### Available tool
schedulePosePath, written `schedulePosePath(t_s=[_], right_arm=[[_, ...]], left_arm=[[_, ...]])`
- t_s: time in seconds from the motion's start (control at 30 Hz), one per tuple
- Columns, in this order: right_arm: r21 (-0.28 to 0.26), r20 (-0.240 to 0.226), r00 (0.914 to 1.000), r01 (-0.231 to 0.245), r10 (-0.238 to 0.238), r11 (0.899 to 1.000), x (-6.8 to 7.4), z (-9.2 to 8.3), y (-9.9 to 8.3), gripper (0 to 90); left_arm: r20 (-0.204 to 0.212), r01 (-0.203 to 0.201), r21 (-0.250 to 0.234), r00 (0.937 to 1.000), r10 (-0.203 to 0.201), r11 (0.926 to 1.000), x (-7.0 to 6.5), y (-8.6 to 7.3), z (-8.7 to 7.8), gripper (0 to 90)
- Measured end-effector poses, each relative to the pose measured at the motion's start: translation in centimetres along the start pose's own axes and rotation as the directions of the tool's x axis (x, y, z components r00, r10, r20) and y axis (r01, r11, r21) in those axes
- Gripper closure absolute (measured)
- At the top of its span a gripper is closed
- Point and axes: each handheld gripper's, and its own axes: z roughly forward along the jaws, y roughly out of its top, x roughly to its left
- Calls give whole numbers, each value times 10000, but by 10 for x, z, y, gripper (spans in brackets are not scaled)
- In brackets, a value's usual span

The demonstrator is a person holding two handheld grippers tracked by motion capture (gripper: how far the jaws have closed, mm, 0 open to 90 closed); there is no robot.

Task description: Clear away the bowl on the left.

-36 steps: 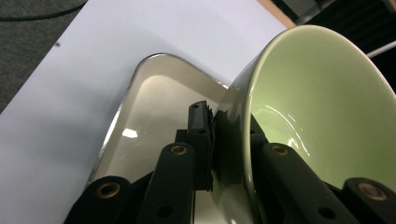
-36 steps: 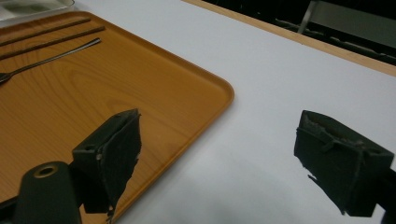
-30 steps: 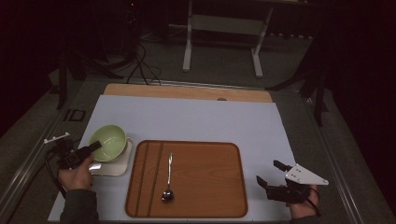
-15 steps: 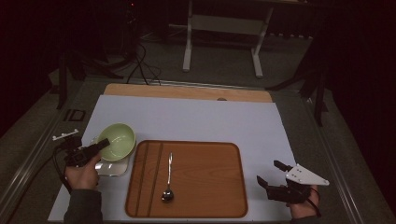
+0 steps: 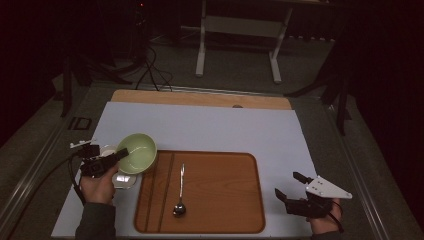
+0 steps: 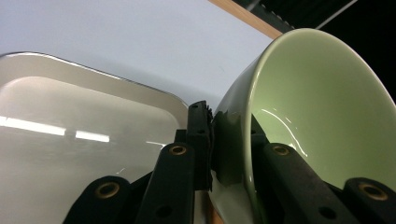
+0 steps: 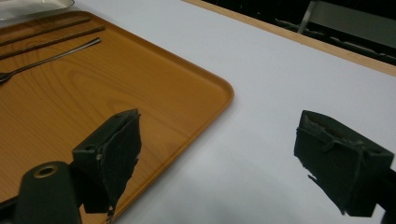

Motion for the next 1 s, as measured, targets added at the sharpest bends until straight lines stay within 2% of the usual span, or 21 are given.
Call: schedulePosePath(t_s=[0.53,0.77,1.0], right_arm=[[1,2,10000,-2,2,10000,0,0,0,145],[-12,3,10000,-4,4,10000,0,0,0,146],[-18,-8,10000,-9,9,10000,0,0,0,145]], left_arm=[[526,-810,751,9956,772,9939,-33,-13,21,813],[718,-1293,1177,9900,1215,9846,-47,-22,32,814],[1093,-1559,1631,9842,1392,9742,-61,-32,43,815]])
